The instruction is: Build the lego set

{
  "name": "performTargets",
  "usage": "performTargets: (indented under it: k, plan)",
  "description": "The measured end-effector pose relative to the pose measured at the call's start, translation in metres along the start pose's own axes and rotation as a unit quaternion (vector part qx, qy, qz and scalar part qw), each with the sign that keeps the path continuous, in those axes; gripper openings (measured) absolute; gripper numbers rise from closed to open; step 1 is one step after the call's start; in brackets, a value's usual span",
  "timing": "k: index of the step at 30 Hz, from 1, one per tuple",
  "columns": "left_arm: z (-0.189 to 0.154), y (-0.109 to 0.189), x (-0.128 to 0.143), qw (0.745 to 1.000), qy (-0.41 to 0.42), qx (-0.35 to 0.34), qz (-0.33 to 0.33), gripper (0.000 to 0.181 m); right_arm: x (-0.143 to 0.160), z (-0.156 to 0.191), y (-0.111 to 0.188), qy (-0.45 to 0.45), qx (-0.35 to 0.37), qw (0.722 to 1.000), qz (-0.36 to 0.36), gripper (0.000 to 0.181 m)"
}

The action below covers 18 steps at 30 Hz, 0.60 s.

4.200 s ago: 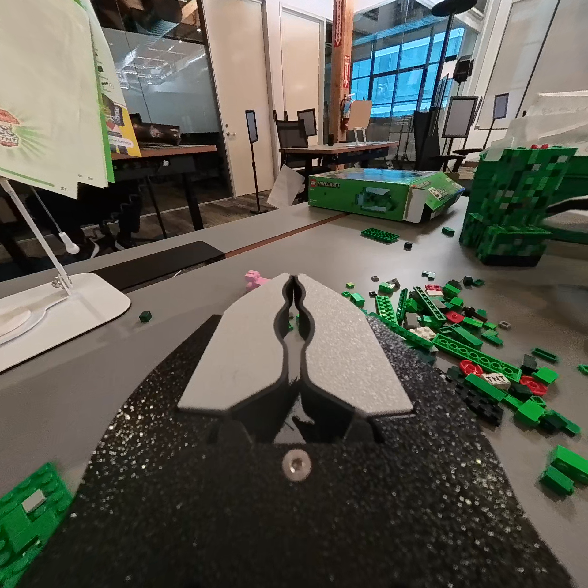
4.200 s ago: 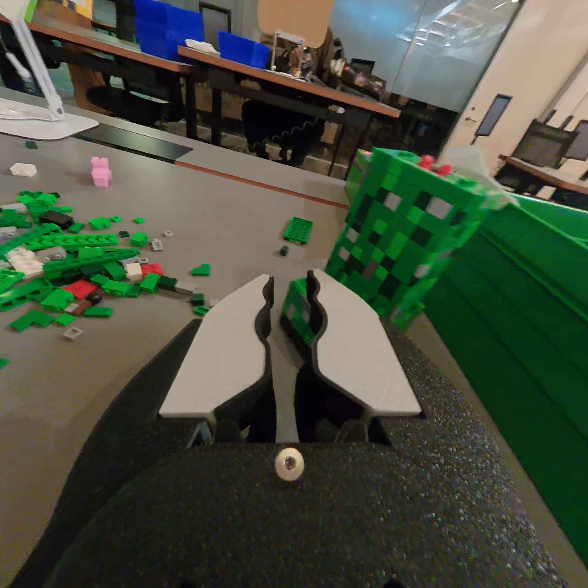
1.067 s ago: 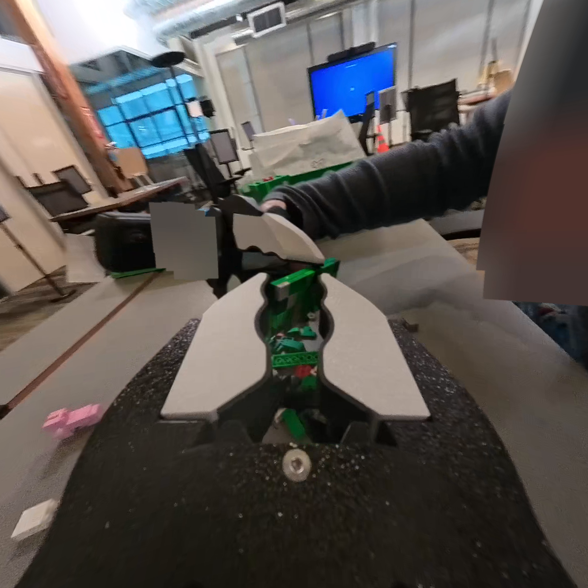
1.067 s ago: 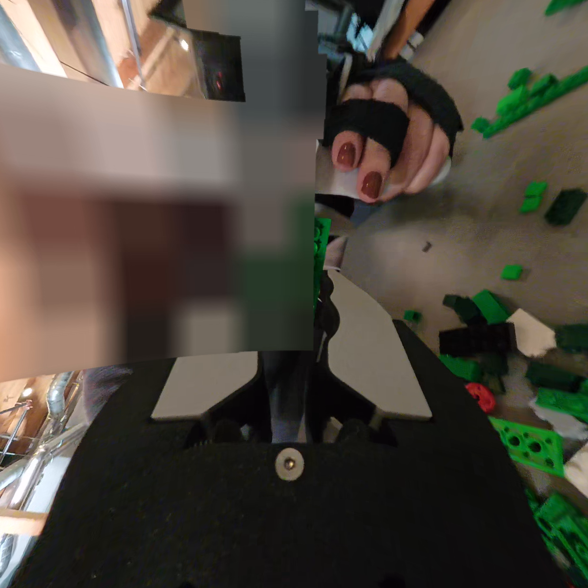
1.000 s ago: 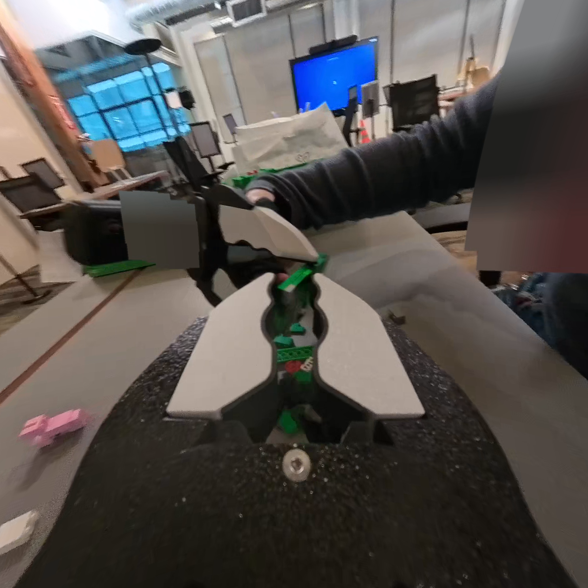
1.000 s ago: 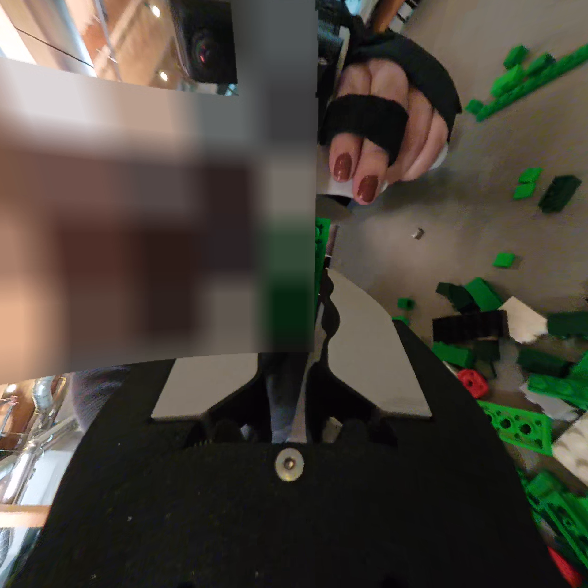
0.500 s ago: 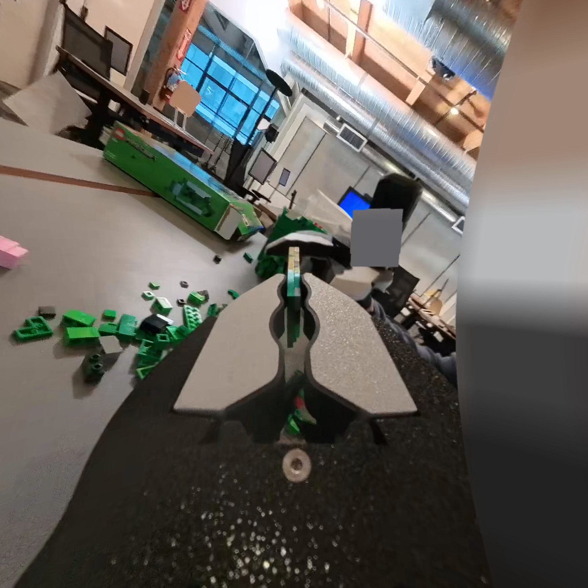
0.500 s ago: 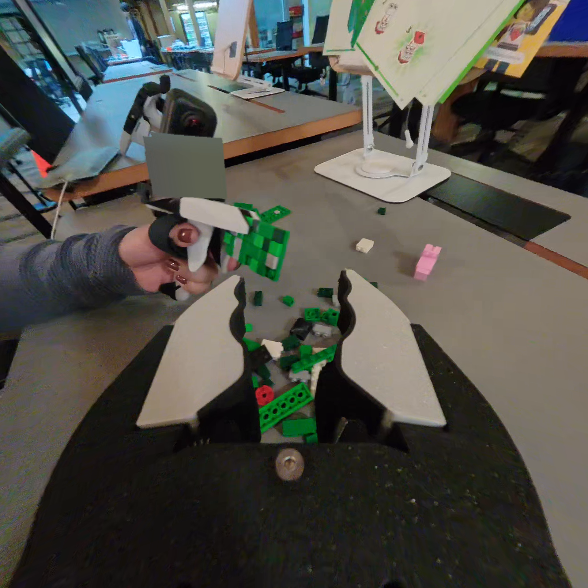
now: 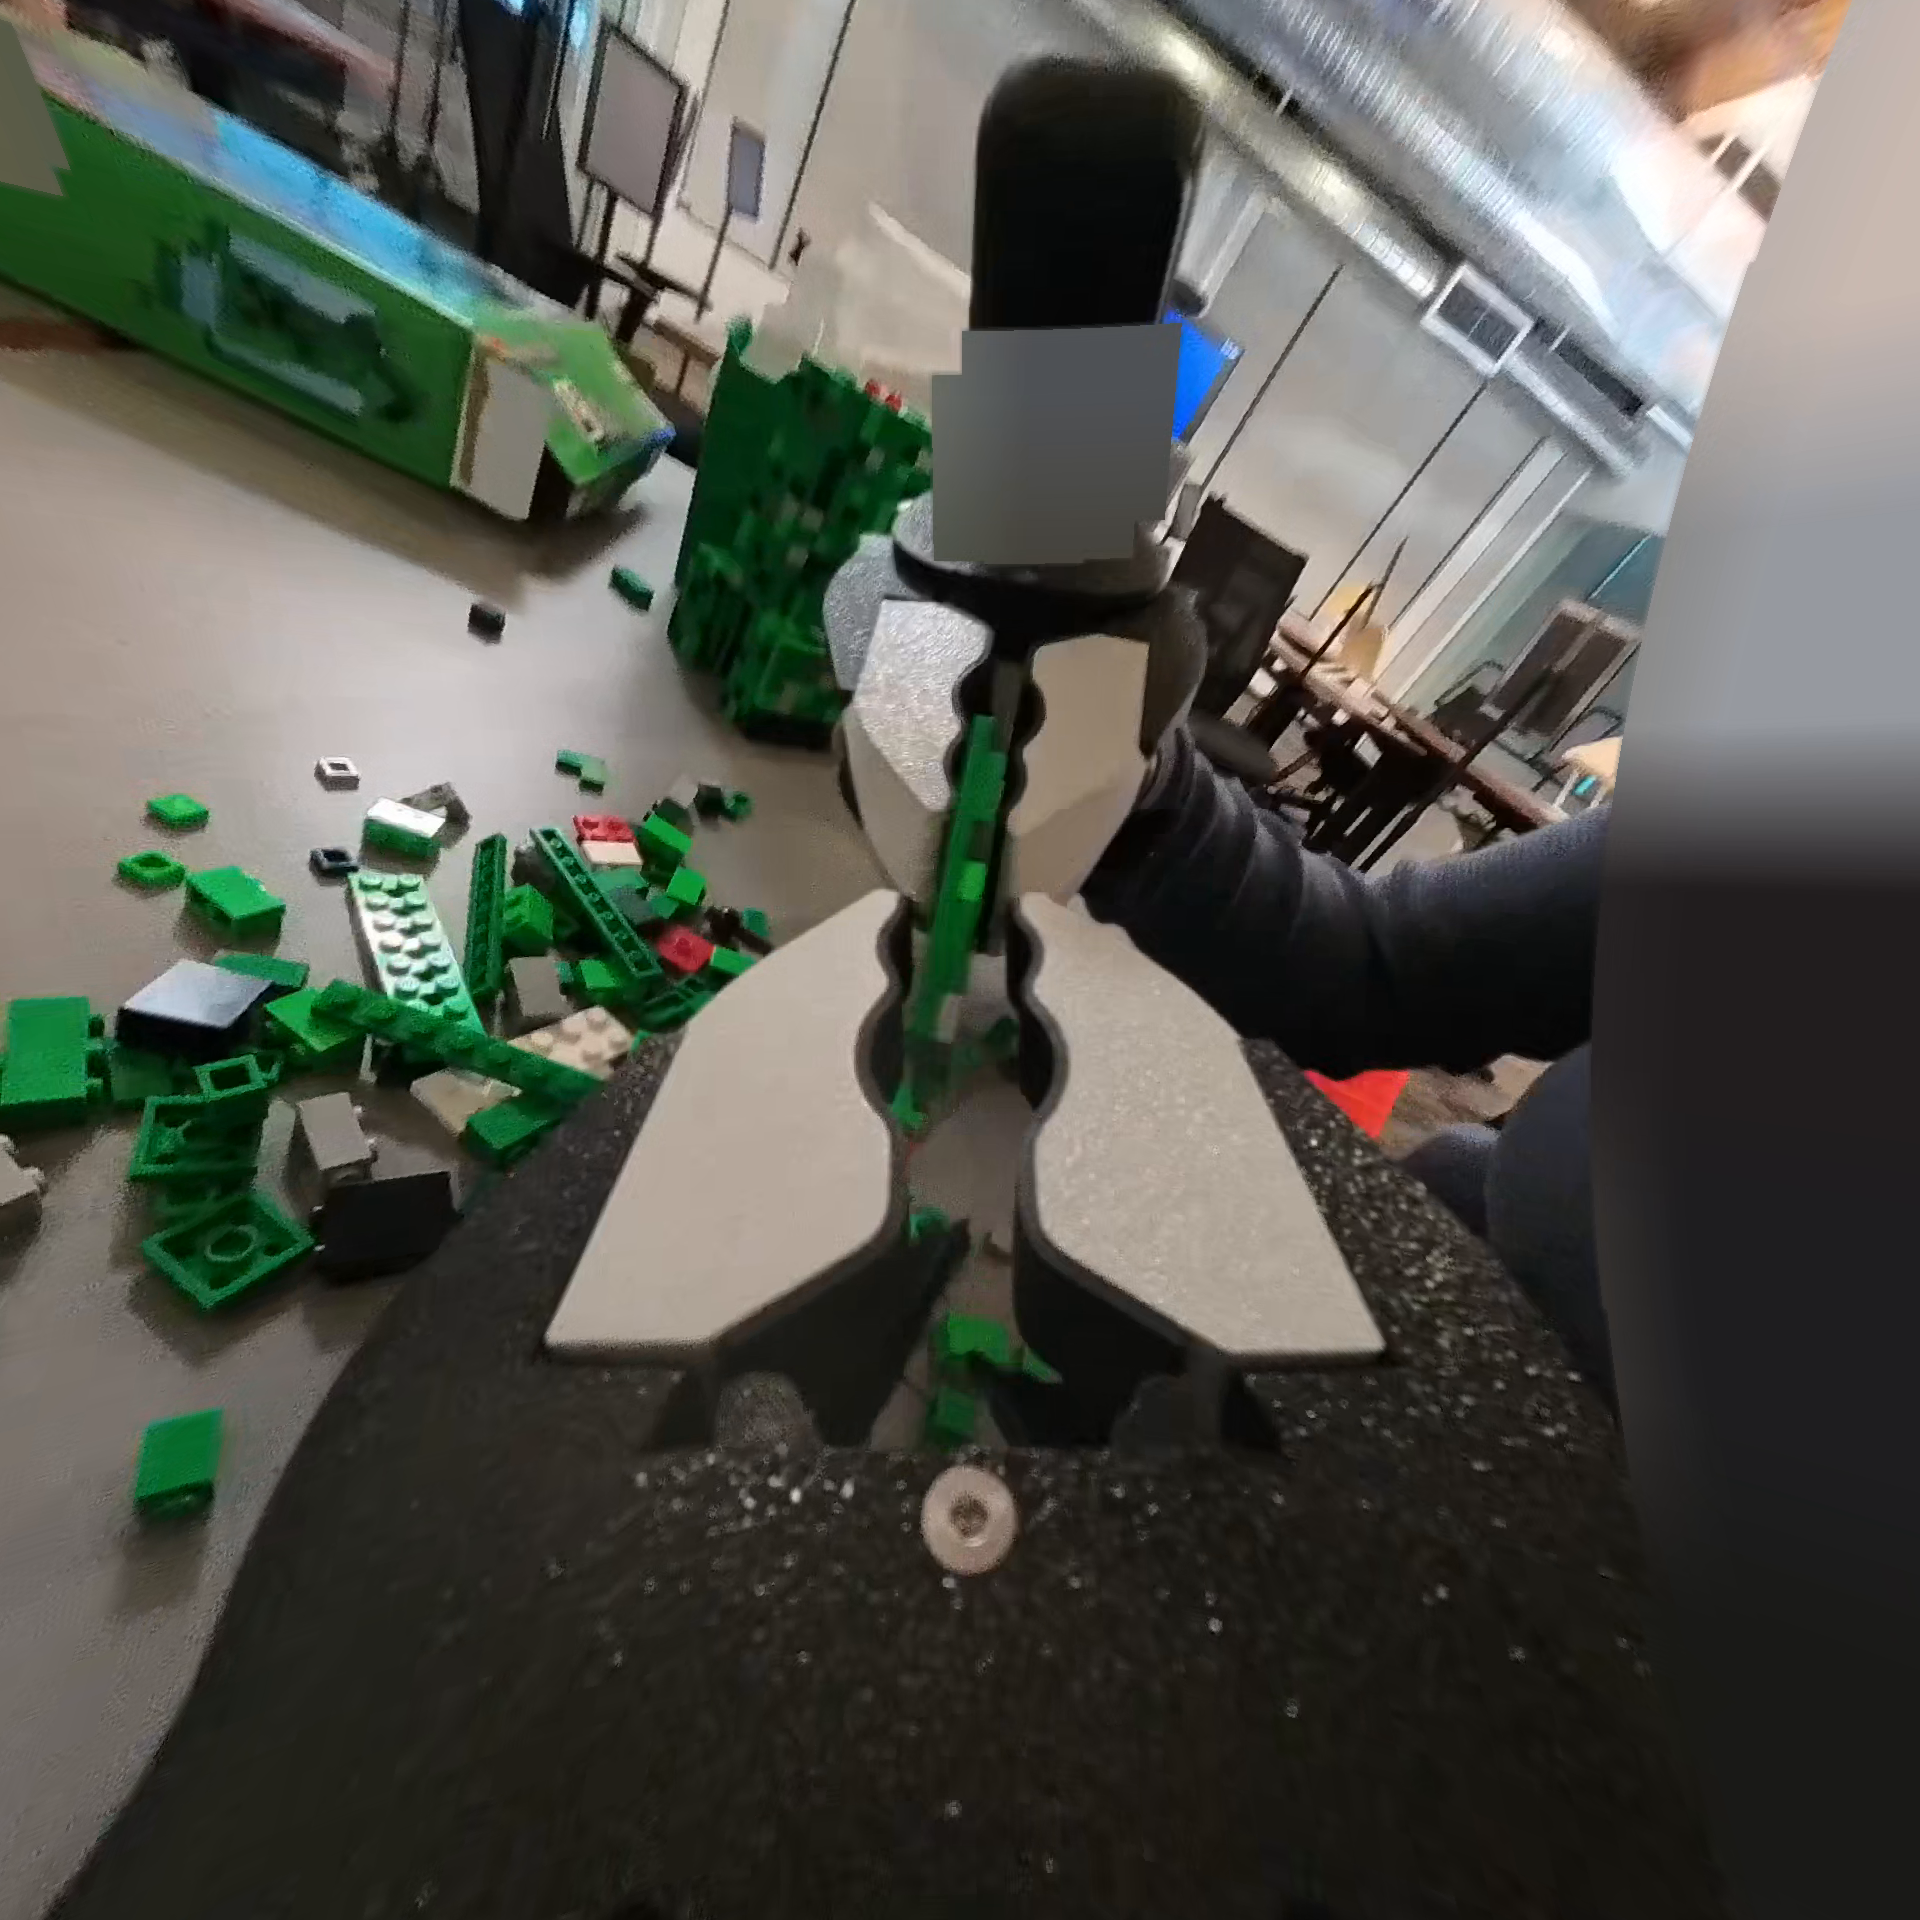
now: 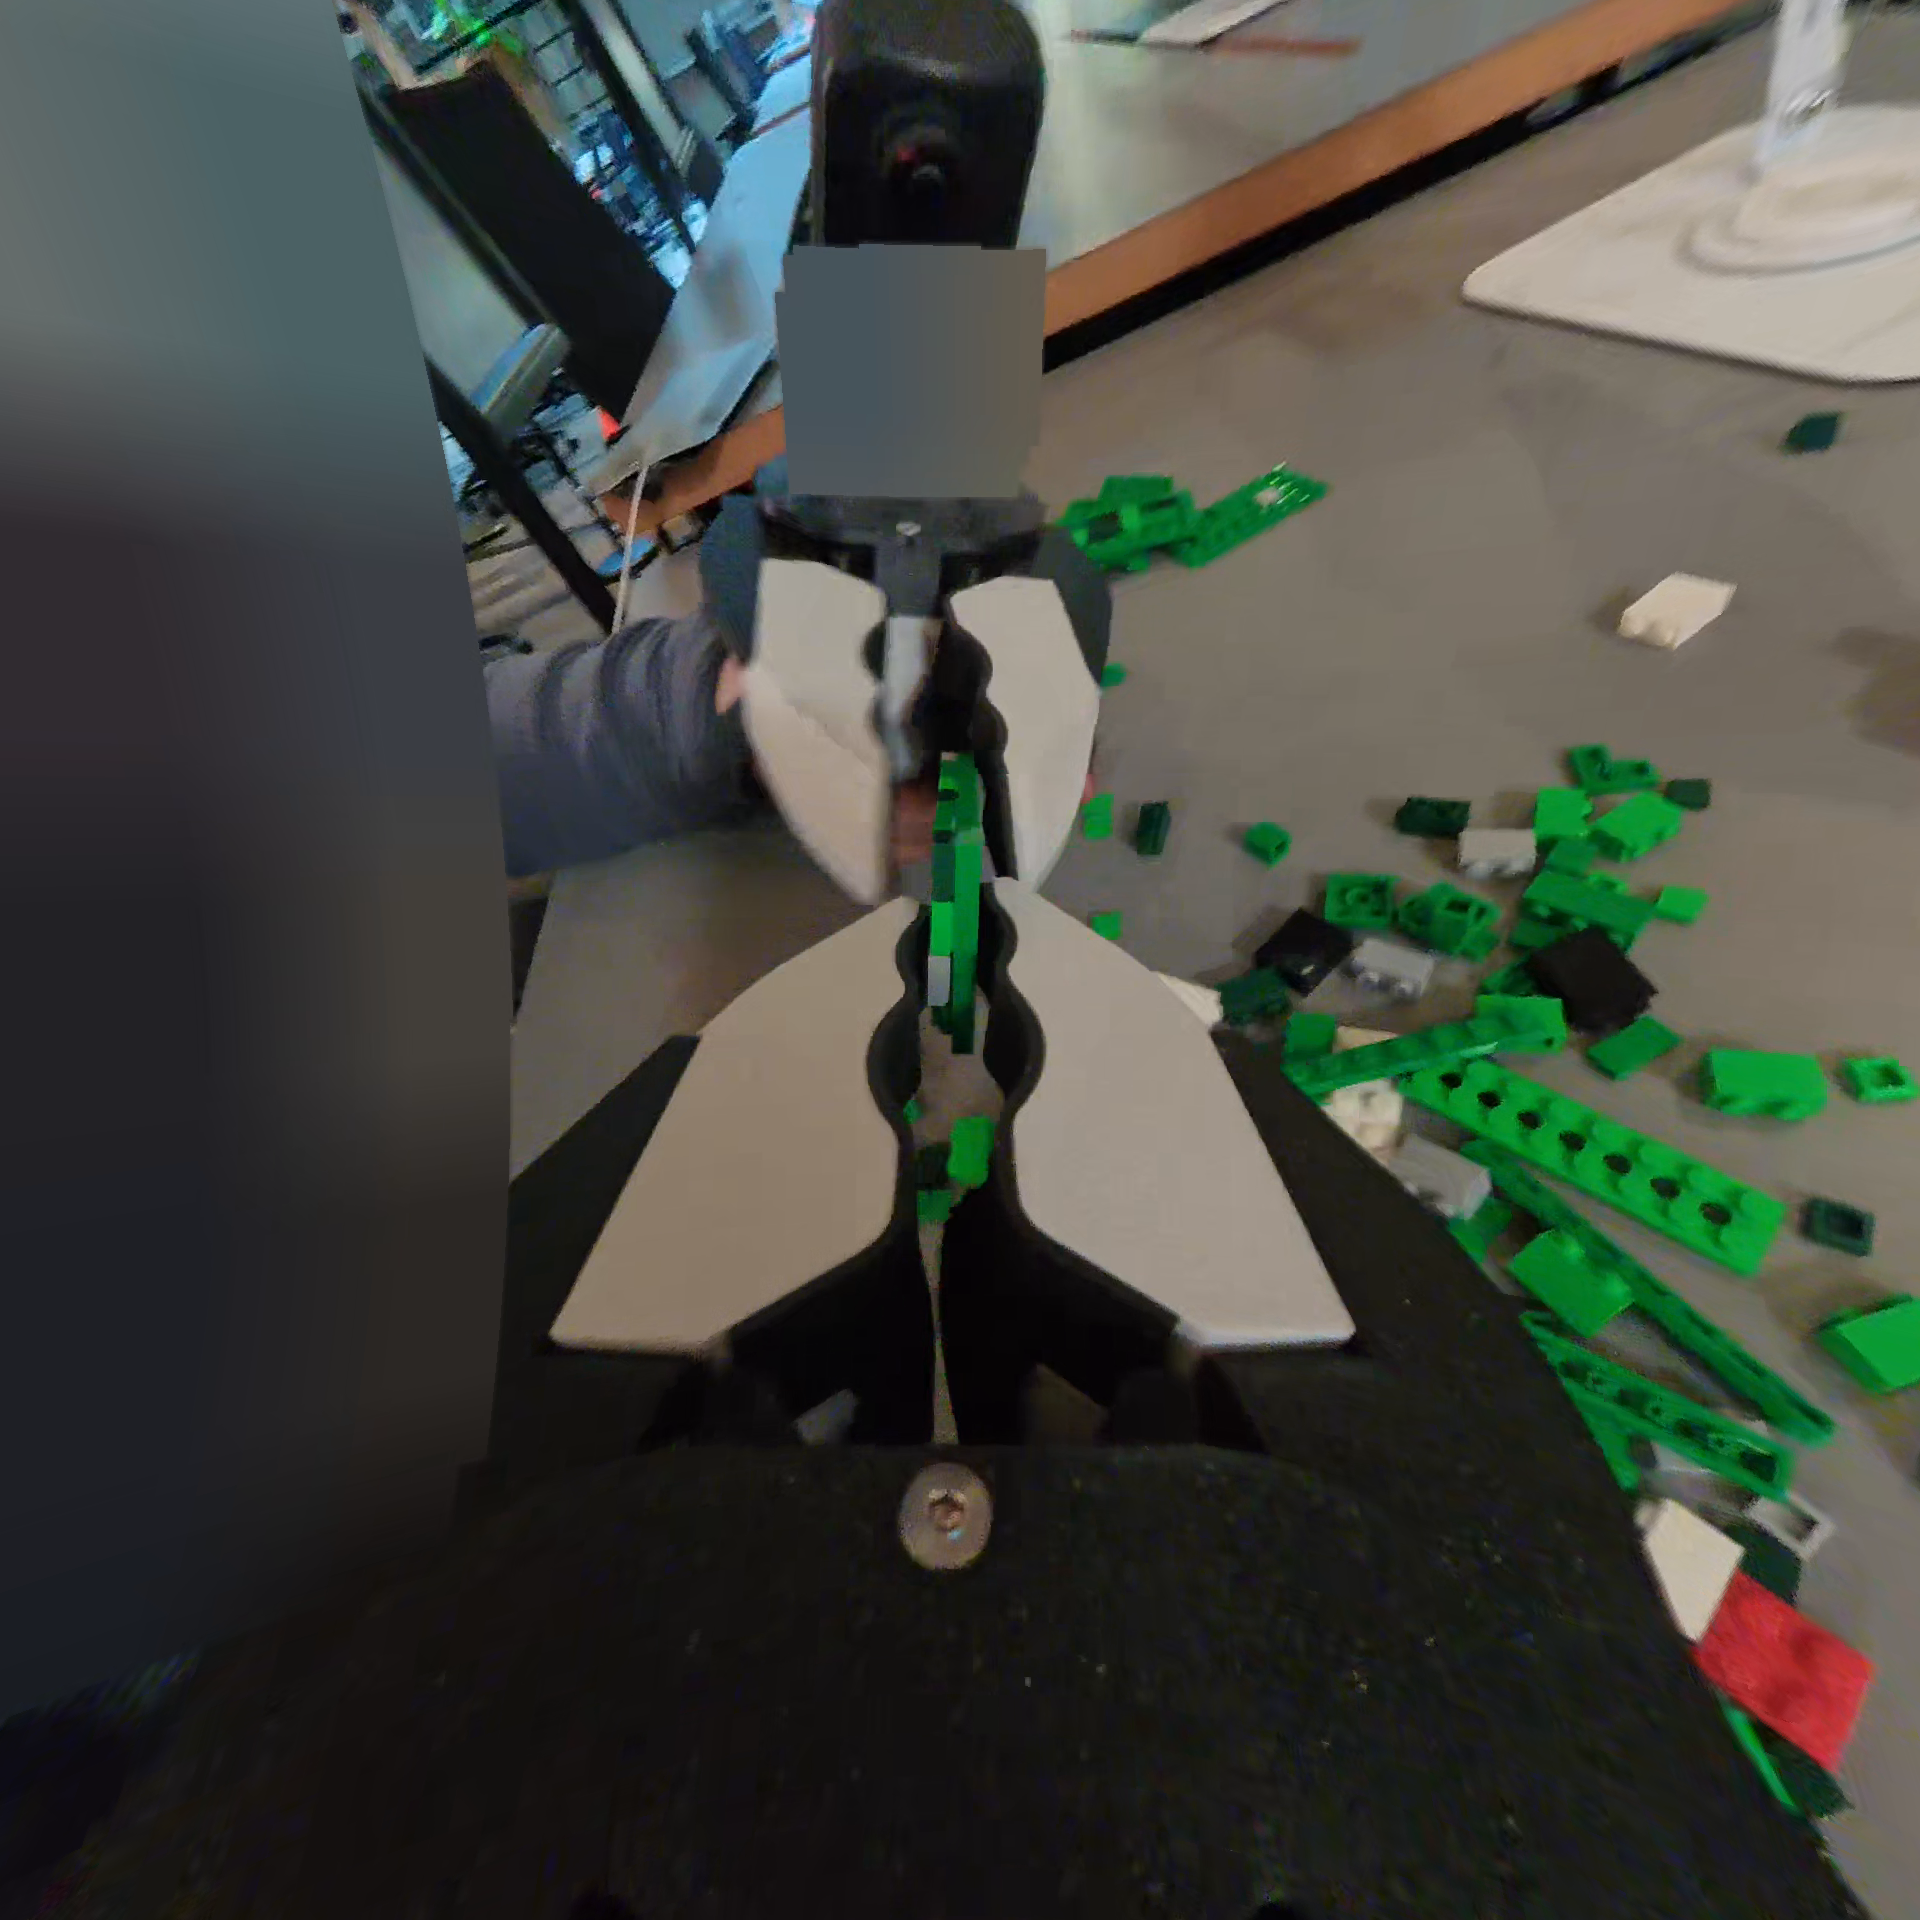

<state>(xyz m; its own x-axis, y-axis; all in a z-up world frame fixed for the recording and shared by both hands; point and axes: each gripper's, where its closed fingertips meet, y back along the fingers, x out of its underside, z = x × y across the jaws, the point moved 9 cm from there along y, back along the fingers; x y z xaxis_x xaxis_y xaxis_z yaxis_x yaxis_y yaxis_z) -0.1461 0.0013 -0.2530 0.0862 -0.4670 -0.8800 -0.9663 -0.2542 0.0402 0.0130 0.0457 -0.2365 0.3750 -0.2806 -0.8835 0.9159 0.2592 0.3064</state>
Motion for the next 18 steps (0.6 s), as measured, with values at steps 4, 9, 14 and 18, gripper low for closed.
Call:
performTargets:
  k: [4,9,14,18]
  plan:
    - [0.008,0.001,0.005,0.999,0.031,-0.006,0.008,0.009,0.003,-0.002,-0.003,0.000,0.021,1.000,0.022,0.008]
    - [0.023,0.008,0.009,0.987,0.148,-0.035,-0.053,0.005,0.006,-0.010,-0.011,0.038,0.146,0.988,0.012,0.052]
    - [0.033,0.013,0.015,0.977,0.201,-0.048,-0.061,0.005,0.007,0.001,-0.022,0.208,0.290,0.932,0.064,0.056]
    - [0.032,0.009,0.017,0.979,0.192,-0.052,-0.030,0.005,0.013,0.004,-0.036,0.275,0.323,0.899,0.113,0.066]
